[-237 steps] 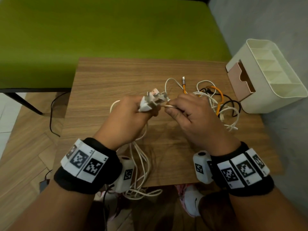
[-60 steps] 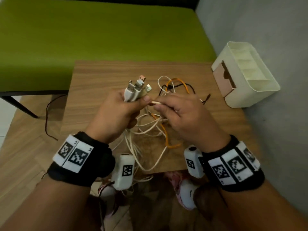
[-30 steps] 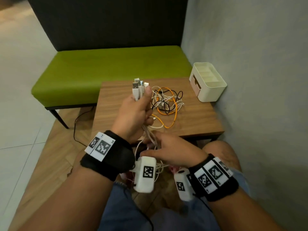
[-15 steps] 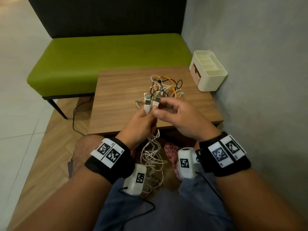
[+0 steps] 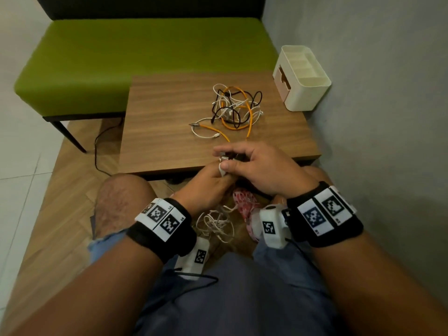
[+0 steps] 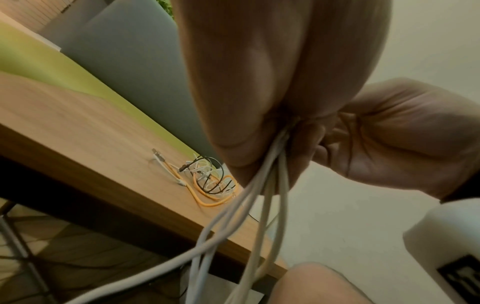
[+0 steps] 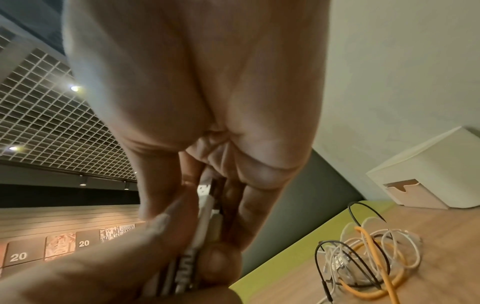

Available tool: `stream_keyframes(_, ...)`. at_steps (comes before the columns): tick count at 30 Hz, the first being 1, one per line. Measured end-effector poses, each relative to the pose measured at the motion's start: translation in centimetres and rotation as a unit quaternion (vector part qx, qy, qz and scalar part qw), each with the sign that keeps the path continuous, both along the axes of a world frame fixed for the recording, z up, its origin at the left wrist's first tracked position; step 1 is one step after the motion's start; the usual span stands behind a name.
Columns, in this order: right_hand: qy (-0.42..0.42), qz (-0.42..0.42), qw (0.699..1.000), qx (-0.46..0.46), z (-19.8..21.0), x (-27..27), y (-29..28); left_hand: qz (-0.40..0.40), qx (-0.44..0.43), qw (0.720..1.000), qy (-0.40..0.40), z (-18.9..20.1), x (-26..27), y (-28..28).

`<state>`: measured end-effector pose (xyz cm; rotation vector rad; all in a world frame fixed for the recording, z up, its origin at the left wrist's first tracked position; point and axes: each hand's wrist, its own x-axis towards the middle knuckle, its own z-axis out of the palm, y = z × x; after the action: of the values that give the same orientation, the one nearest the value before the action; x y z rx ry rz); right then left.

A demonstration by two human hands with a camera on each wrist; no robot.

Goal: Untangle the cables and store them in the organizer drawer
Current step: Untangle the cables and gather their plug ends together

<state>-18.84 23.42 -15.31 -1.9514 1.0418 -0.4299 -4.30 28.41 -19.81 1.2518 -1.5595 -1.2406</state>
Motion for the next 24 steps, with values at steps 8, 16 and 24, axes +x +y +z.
stream_keyframes(8, -0.045, -0.019, 0.999, 0.008, -0.8, 0.5, 1.1, 0.033, 0.045, 0.998, -0.004, 0.2, 0.3, -0.3)
stream_keyframes(16, -0.063, -0.045, 0.996, -0.044, -2.3, 0.4, 0.1, -0.036, 0.17, 0.961, 0.217, -0.8, 0.4, -0.1)
stream_keyframes(24, -0.101, -0.117, 0.988, -0.028, -2.5, 0.9, -1.0, 0.02, 0.196, 0.948, 0.25, -1.8, 1.7, -2.2)
